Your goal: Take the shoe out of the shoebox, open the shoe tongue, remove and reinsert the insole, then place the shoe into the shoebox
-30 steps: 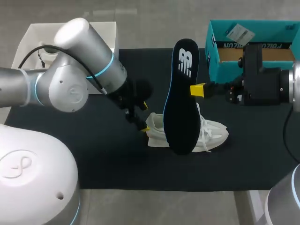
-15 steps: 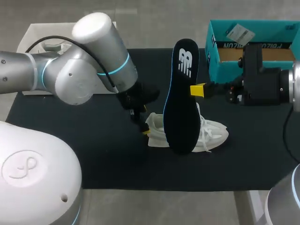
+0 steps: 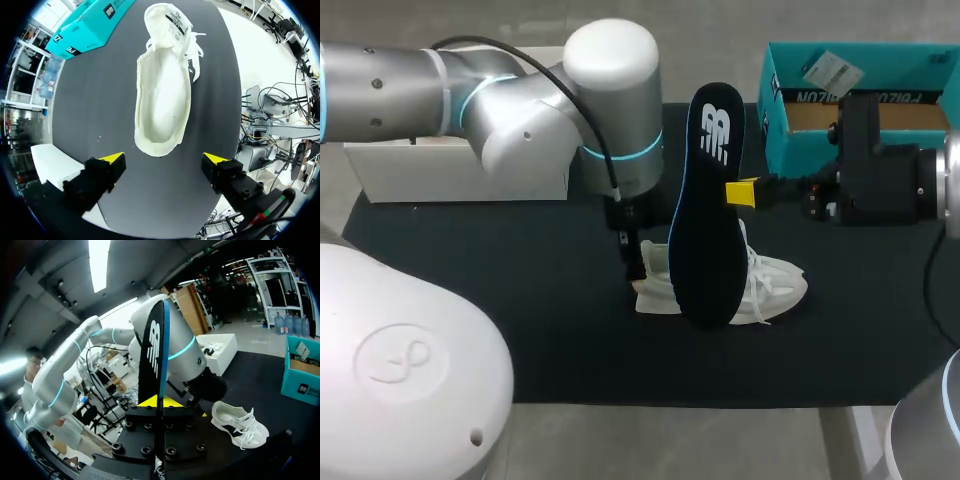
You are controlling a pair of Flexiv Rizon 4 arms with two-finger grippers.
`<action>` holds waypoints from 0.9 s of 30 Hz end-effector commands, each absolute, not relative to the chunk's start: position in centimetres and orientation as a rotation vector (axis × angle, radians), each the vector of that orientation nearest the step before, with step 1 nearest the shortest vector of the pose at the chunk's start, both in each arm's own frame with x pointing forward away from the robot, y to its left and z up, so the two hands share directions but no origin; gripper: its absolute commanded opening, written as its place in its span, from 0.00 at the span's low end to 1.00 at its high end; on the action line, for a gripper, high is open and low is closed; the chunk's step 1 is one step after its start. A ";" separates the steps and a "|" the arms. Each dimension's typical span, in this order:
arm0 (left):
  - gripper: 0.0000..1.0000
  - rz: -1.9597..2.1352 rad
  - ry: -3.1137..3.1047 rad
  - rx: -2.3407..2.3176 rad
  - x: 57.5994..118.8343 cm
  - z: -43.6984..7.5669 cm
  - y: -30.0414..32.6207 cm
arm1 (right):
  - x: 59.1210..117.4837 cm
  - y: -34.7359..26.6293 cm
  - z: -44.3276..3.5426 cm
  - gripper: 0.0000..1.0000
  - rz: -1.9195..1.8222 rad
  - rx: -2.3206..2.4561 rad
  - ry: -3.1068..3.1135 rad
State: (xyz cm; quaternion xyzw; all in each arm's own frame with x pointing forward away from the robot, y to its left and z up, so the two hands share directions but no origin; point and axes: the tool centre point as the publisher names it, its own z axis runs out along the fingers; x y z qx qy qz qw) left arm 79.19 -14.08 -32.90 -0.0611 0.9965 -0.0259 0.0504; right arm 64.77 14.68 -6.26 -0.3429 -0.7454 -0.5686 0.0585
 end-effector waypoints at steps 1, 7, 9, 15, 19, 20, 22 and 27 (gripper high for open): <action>1.00 -0.106 3.045 -0.157 79.9 -33.2 -14.5 | 64.7 14.8 -6.4 0.00 -1.725 -1.044 -2.258; 1.00 -0.108 3.042 -0.117 80.4 -33.0 -15.1 | 64.7 14.8 -6.4 0.00 -1.725 -1.044 -2.258; 1.00 -0.111 3.042 -0.103 80.4 -32.9 -15.2 | 64.7 14.8 -6.4 0.00 -1.725 -1.044 -2.258; 1.00 -0.110 3.042 -0.081 80.3 -32.7 -15.3 | 64.7 14.8 -6.4 0.00 -1.725 -1.044 -2.258; 1.00 -0.113 3.042 -0.078 80.1 -32.5 -15.2 | 64.7 14.8 -6.4 0.00 -1.725 -1.044 -2.258; 1.00 -0.113 3.041 -0.077 80.1 -32.4 -15.2 | 64.7 14.8 -6.4 0.00 -1.725 -1.044 -2.258; 1.00 -0.113 3.038 -0.077 80.0 -32.3 -15.2 | 64.7 14.8 -6.4 0.00 -1.725 -1.044 -2.258; 1.00 -0.114 3.031 -0.070 79.7 -32.1 -15.3 | 64.7 14.8 -6.4 0.00 -1.725 -1.044 -2.258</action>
